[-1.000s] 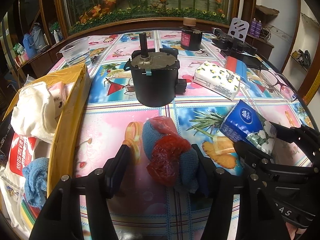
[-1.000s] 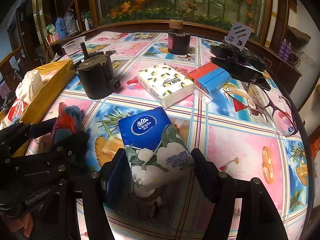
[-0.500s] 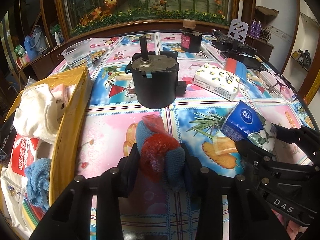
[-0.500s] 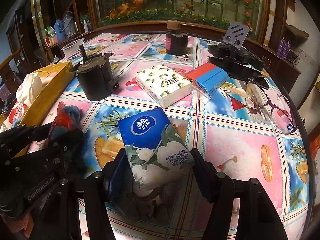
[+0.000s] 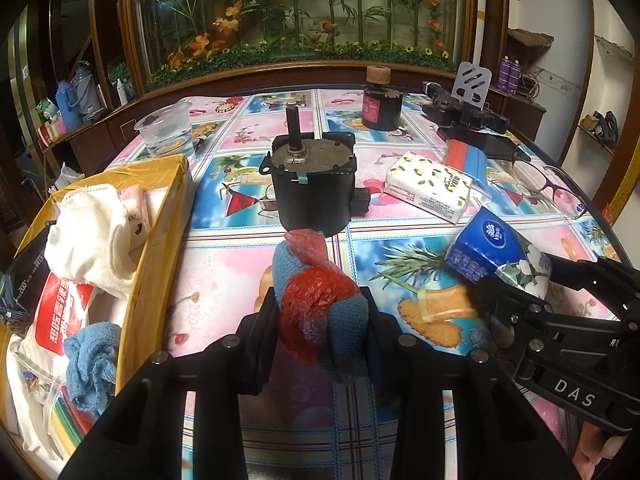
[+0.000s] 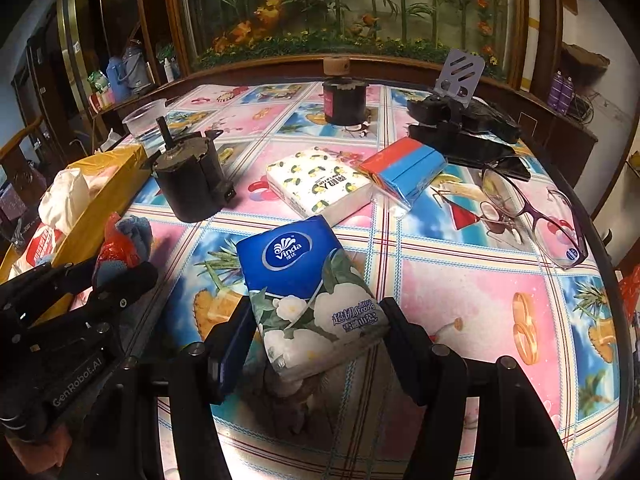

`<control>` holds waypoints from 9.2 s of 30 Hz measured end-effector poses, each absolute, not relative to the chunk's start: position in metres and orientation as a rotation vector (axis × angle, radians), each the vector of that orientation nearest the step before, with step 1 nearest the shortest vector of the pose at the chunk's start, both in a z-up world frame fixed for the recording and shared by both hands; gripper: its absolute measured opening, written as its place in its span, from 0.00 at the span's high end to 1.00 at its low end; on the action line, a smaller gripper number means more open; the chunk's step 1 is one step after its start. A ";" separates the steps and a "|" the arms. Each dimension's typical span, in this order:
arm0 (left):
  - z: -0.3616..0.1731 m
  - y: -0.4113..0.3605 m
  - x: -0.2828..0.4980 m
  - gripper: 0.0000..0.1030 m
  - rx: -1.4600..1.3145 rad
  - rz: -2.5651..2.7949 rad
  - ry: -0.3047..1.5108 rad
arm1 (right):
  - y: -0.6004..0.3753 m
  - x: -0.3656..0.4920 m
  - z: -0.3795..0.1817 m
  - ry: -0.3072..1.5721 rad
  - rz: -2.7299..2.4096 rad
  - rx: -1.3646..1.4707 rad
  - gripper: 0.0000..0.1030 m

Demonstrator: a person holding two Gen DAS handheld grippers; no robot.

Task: Organize soft objects
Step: 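Hold the bundle and Vinda pack lifted in both tools, then carry the bundle and Vinda pack over the tray with both tools, then lower both items into the tray and open both tools, then withdraw both tools from the tray, then grasp the red-and-blue bagged sponge with the right tool and lift, then grasp the white lemon-print tissue pack with the left tool while the right tool holds the sponge, then carry the tissue pack and sponge over the tray with both tools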

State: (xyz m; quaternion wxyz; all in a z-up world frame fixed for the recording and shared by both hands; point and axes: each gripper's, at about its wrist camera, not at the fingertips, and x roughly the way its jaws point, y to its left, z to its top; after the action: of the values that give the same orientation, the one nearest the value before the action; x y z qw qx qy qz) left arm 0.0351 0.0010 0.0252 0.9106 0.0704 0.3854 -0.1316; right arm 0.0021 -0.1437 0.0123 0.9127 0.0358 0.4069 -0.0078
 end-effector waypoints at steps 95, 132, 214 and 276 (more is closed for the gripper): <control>0.085 0.049 -0.037 0.32 -0.005 -0.395 0.678 | -0.200 0.011 0.040 0.680 -0.007 0.582 0.30; 0.052 0.013 0.039 0.32 -0.003 -0.254 0.670 | -0.252 0.106 0.082 0.777 -0.251 0.448 0.31; 0.012 -0.036 0.036 0.12 0.090 -0.715 0.964 | -0.220 0.021 0.012 0.907 0.087 0.465 0.51; 0.084 0.019 0.008 0.41 0.068 -0.260 0.485 | -0.139 -0.031 0.084 0.501 -0.053 0.199 0.52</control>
State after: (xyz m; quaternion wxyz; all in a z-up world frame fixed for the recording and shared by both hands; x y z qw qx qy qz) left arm 0.0080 0.0188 0.0837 0.9618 0.0337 0.2394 -0.1283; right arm -0.0309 -0.1386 0.0835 0.9635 0.0983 0.2475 -0.0262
